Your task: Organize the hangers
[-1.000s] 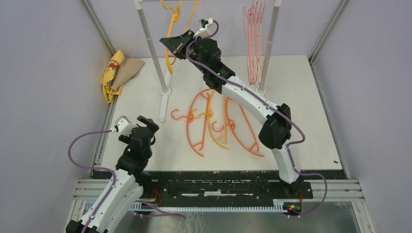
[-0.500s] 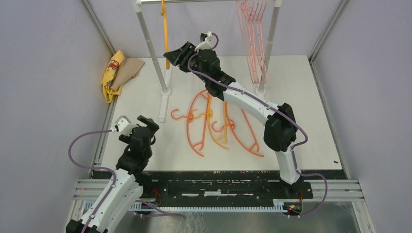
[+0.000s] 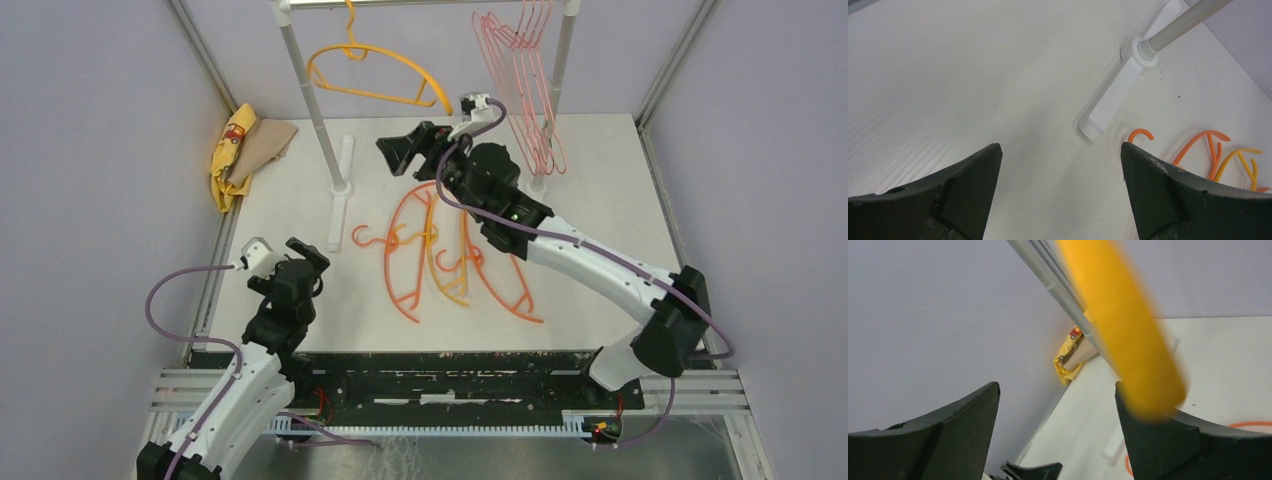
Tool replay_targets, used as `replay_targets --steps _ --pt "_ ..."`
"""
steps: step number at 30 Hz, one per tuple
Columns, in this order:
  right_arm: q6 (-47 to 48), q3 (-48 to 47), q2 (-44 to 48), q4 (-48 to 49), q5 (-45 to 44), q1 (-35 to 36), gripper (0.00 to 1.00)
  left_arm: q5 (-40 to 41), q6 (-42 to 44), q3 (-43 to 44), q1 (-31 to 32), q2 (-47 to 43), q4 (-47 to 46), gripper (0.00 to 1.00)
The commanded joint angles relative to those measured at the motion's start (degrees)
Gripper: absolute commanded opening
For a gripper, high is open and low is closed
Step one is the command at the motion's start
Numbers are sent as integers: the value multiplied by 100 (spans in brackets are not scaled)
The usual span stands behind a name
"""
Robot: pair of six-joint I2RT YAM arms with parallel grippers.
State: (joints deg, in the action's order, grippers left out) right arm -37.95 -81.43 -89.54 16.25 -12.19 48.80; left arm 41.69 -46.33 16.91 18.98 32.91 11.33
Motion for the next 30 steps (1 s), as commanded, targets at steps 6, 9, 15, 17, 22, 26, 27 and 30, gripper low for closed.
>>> replay_targets --steps 6,9,15,17,22,26,27,30 --pt "1567 1915 1321 -1173 -1012 430 93 139 381 -3 -40 193 -427 95" --pt "1695 2122 1310 -1962 -1180 649 92 129 431 -10 -35 225 -472 95" --pt "1630 2644 847 -2755 -1074 915 81 64 431 1 -40 370 -563 95" --pt "1594 2786 718 -2755 -922 949 76 45 431 -5 -35 416 -590 95" --pt "1558 2824 286 -2687 -669 1013 72 -26 399 -81 -34 514 -707 95" --pt "1554 2687 -210 -2676 -486 1016 70 -30 387 -108 -34 526 -706 95" --pt "1548 2659 -317 -2667 -439 1023 69 -25 387 -121 -35 512 -704 95" --pt "1502 2595 -541 -2598 -374 1024 68 -46 387 -156 -32 479 -727 95"
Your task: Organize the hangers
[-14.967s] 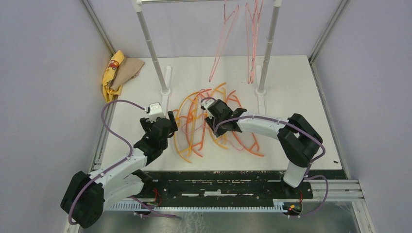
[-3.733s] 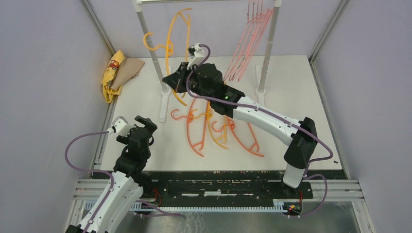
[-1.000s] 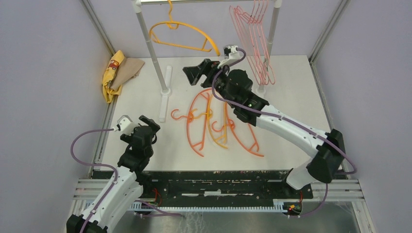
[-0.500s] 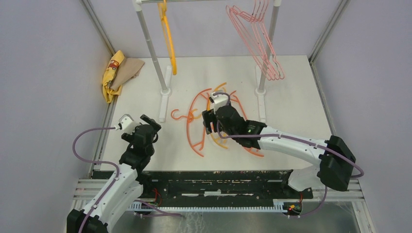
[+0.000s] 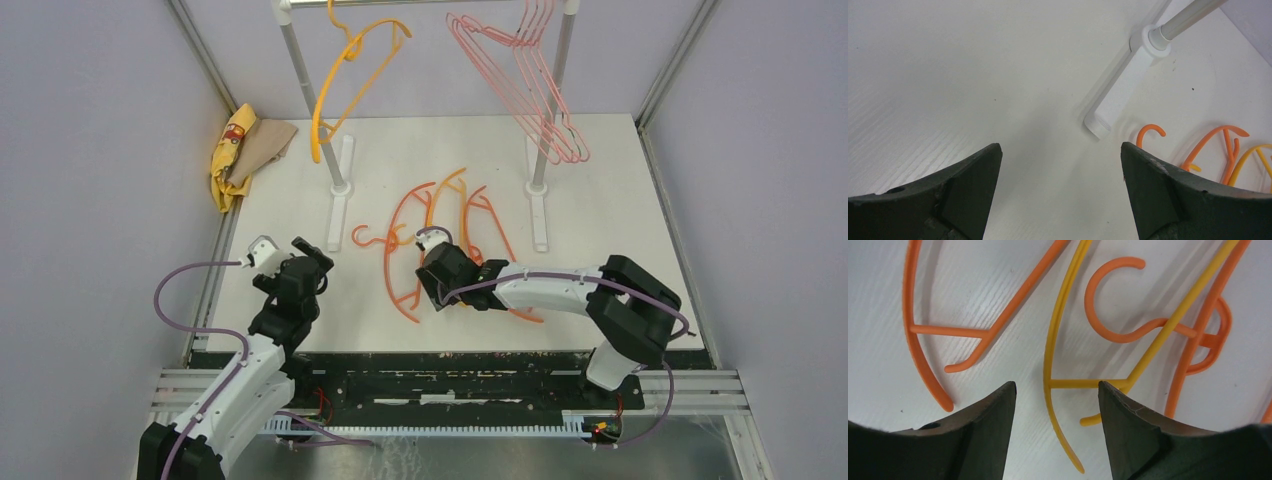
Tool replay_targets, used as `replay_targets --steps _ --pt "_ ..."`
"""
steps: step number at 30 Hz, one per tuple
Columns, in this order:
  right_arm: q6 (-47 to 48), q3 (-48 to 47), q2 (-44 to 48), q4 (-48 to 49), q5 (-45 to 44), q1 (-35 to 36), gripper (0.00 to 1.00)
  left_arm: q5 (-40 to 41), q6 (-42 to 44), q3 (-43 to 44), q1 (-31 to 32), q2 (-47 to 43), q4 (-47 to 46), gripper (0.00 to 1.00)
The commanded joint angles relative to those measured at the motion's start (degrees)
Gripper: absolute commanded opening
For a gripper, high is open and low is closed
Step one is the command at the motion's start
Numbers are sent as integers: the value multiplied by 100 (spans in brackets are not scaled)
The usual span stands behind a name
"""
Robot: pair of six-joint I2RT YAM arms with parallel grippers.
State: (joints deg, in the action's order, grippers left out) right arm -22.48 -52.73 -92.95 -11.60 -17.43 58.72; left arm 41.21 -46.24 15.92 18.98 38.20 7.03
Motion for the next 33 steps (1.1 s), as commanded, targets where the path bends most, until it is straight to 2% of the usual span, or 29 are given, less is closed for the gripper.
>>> replay_targets --steps 1,8,19,27,33 --pt "-52 -280 -241 214 142 33 68 -4 379 -69 -30 -49 -308 95" --pt "-11 -414 -470 150 34 34 66 -73 370 -107 -34 -25 -353 95" --pt "-9 -617 -29 -257 -350 335 65 -93 355 -131 -35 -5 -387 95" --pt "77 -955 -348 -398 -621 484 66 -79 370 -132 -35 27 -400 95" --pt "212 -1392 -922 -551 -1055 474 68 -126 370 -134 -34 94 -439 95"
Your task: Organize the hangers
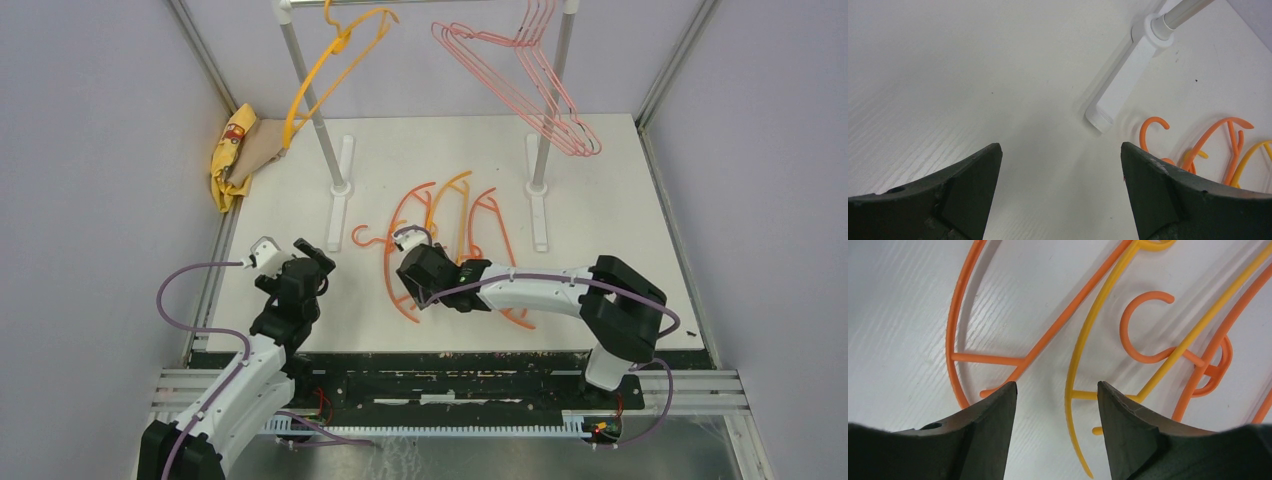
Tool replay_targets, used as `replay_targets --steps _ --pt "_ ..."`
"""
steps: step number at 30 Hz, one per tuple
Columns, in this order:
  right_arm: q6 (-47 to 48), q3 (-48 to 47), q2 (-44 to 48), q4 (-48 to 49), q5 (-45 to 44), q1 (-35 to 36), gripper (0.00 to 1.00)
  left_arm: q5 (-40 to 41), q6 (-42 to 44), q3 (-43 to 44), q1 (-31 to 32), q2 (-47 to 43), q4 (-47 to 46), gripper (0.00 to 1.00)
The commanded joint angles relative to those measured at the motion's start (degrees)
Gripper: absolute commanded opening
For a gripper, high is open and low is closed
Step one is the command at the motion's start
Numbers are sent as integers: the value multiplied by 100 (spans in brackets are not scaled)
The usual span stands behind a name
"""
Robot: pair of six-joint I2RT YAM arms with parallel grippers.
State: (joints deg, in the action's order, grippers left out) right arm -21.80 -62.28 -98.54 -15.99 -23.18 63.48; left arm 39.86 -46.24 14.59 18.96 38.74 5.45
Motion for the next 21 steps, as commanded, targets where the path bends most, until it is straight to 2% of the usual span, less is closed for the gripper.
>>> replay_targets --steps 1,8,12,21 --pt "142 -523 -463 -129 -511 -22 68 7 374 7 -37 37 -282 95" --pt "-14 -675 -791 -79 -638 -274 68 -13 389 8 -31 8 -269 95" --pt "-114 -505 -748 75 -376 -495 65 -29 388 9 -37 13 -273 95" --pt "-153 -286 -887 330 310 -653 51 -30 381 -15 -32 -27 -232 95"
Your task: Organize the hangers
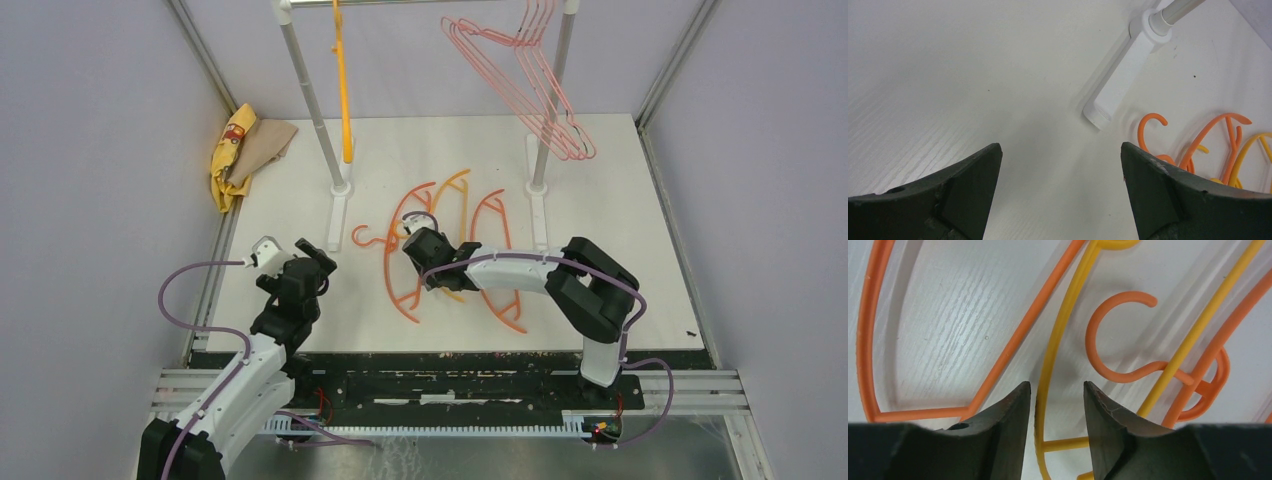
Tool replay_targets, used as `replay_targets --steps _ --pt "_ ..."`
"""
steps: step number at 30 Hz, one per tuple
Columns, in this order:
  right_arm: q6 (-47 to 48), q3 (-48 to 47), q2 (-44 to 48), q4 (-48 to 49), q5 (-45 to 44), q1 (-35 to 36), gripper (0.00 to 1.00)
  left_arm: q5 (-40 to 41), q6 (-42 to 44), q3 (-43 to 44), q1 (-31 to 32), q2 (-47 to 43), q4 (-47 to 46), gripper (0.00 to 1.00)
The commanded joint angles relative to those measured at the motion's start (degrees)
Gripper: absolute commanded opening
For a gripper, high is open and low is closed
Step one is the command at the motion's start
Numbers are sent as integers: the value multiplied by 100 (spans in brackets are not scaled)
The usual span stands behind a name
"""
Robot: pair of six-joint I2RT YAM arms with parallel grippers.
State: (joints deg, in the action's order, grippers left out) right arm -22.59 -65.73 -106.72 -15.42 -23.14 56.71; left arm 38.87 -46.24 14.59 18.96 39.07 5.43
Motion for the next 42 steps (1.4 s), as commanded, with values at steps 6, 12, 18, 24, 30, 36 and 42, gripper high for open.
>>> replay_targets --steps 6,12,18,24,30,36,42 --pt "-173 247 9 391 382 -5 16 79 377 -44 -31 -77 -210 95" --pt "-222 632 456 422 111 -102 1 98 370 -18 -33 -98 -172 95" --pt "-142 1122 1112 624 597 -220 1 113 366 -52 -36 -176 -152 95" --pt "-140 1489 2365 880 1816 -334 1 106 353 -53 -33 -123 -181 95" --pt "-115 1096 3357 678 3029 -399 1 68 344 -26 -30 -13 -249 95" --pt "-221 612 3735 329 3506 -474 0 59 360 22 -33 -85 -173 95" --pt "-298 710 4152 192 3266 -647 1 50 396 83 -33 -241 -84 95"
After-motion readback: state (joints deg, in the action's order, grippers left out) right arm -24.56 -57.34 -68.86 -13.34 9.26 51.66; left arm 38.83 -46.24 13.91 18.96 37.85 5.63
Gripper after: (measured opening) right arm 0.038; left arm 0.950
